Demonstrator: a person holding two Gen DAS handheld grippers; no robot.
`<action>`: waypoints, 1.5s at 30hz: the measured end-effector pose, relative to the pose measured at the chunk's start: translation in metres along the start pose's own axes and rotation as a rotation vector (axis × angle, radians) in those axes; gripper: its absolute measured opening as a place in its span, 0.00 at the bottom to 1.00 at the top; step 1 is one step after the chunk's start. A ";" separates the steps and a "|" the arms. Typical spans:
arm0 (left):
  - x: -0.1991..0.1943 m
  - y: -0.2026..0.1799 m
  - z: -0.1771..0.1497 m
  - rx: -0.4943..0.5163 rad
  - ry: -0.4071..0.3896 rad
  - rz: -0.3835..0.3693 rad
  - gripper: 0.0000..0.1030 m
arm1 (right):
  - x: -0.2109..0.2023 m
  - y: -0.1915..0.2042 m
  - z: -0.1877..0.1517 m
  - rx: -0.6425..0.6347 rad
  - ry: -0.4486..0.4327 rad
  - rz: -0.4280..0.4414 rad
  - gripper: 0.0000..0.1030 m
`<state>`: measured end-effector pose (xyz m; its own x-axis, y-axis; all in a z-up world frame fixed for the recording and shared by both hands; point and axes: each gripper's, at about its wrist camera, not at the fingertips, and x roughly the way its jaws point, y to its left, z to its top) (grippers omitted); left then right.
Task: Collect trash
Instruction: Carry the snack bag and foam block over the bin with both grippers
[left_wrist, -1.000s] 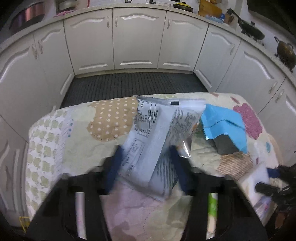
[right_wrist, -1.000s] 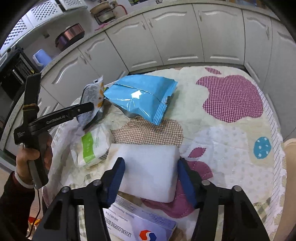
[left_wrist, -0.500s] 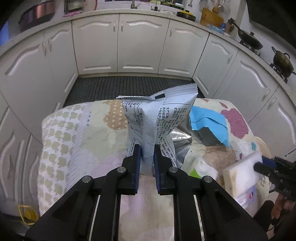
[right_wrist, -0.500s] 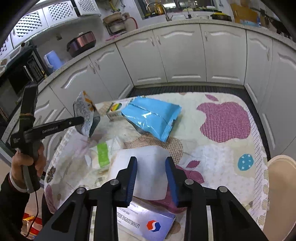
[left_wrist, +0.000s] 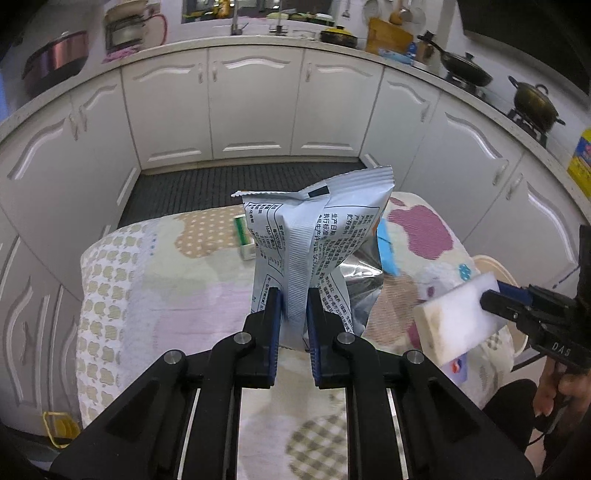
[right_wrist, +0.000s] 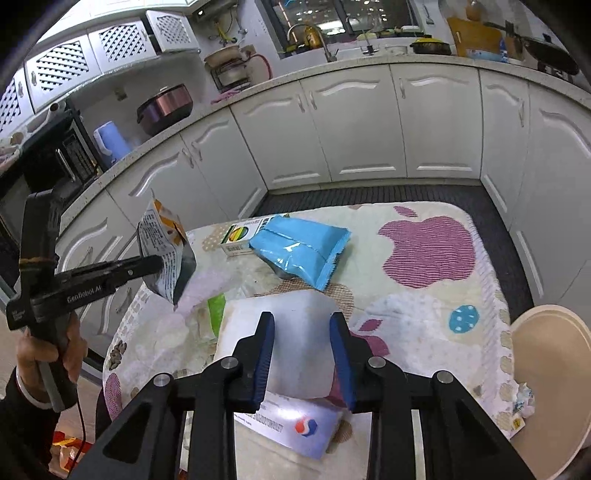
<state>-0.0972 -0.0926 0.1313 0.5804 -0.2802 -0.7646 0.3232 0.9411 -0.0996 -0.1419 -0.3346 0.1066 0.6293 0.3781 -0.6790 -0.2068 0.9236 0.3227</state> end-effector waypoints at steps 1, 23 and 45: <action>0.000 -0.005 0.000 0.008 -0.002 -0.002 0.11 | -0.004 -0.002 -0.001 0.003 -0.003 -0.003 0.29; 0.023 -0.129 -0.002 0.144 0.050 -0.109 0.11 | -0.073 -0.083 -0.027 0.123 -0.063 -0.129 0.29; 0.057 -0.233 0.003 0.263 0.107 -0.225 0.11 | -0.124 -0.166 -0.058 0.262 -0.110 -0.300 0.29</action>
<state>-0.1370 -0.3284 0.1129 0.3958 -0.4406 -0.8057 0.6233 0.7732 -0.1166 -0.2293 -0.5317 0.0991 0.7116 0.0721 -0.6988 0.1874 0.9392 0.2878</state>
